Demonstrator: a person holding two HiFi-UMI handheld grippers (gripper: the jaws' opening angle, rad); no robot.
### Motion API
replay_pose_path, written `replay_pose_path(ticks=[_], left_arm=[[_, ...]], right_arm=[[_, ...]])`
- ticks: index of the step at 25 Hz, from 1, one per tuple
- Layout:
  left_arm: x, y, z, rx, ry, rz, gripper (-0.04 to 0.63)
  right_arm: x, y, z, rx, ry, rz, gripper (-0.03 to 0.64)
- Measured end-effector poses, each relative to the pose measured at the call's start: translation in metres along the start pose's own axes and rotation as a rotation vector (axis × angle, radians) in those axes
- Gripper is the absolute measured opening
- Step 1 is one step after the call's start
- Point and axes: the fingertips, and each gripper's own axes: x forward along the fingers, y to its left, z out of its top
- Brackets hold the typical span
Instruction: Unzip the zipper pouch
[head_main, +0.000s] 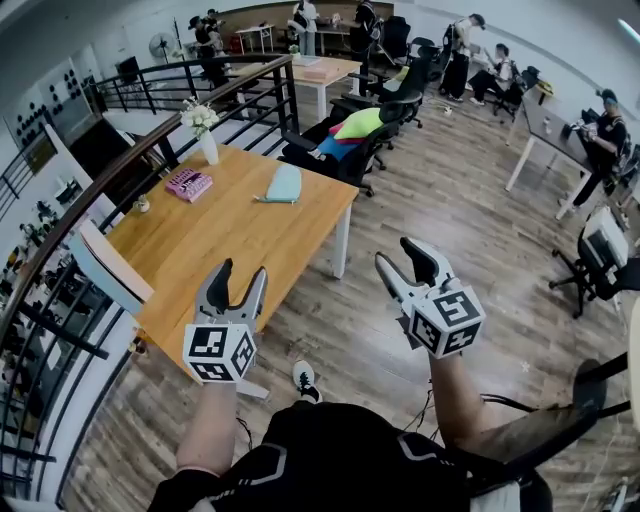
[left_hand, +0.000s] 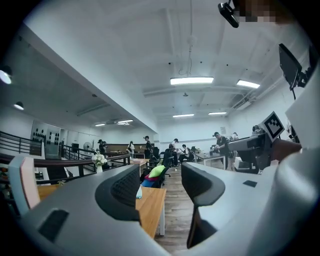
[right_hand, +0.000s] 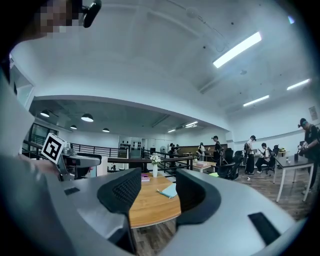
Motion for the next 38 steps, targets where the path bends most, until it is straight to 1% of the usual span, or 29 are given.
replay_pose_path(ticks=[4,7,10,12,15,18,22,27,29,32,34,38], left_arm=[[0.049,0.039,0.003,-0.022,-0.022,-0.015,0.262],[0.089,0.071,0.003,-0.022,-0.022,-0.028,0.262],[0.125,0.107,0.001,-0.037,-0.029,-0.026,0.262],[0.141,0.122,-0.002,-0.046,-0.022,-0.020,0.262],[0.158,0.139,-0.007,-0.062,-0.010,-0.012,0.262],[0.176,0.159,-0.015,-0.090,-0.004,-0.008,0.264],[0.182,0.200,-0.020,-0.106,-0.019,0.032,0.263],[0.195,0.227,-0.031,-0.138,-0.005,0.031,0.264],[0.200,0.238,-0.036,-0.139,0.000,0.049,0.264],[0.207,0.253,-0.039,-0.161,0.004,0.085,0.263],[0.213,0.256,-0.040,-0.161,0.011,0.098,0.263],[0.228,0.265,-0.046,-0.124,0.038,0.142,0.262]], right_arm=[[0.056,-0.011,0.006,-0.028,0.010,-0.001,0.225],[0.105,-0.021,0.012,-0.032,0.012,-0.009,0.225],[0.155,-0.029,0.013,-0.036,0.020,-0.006,0.225],[0.178,-0.034,0.011,-0.026,0.025,0.000,0.226],[0.200,-0.039,0.009,-0.019,0.034,0.008,0.225],[0.228,-0.044,0.004,-0.020,0.067,0.008,0.225],[0.273,-0.031,0.003,-0.013,0.096,0.016,0.225],[0.316,-0.020,0.010,-0.059,0.124,0.060,0.225],[0.335,-0.020,0.008,-0.061,0.125,0.074,0.225],[0.360,-0.024,0.003,-0.050,0.130,0.102,0.225],[0.375,-0.032,0.002,-0.050,0.134,0.120,0.225],[0.418,-0.044,-0.002,-0.047,0.121,0.187,0.225]])
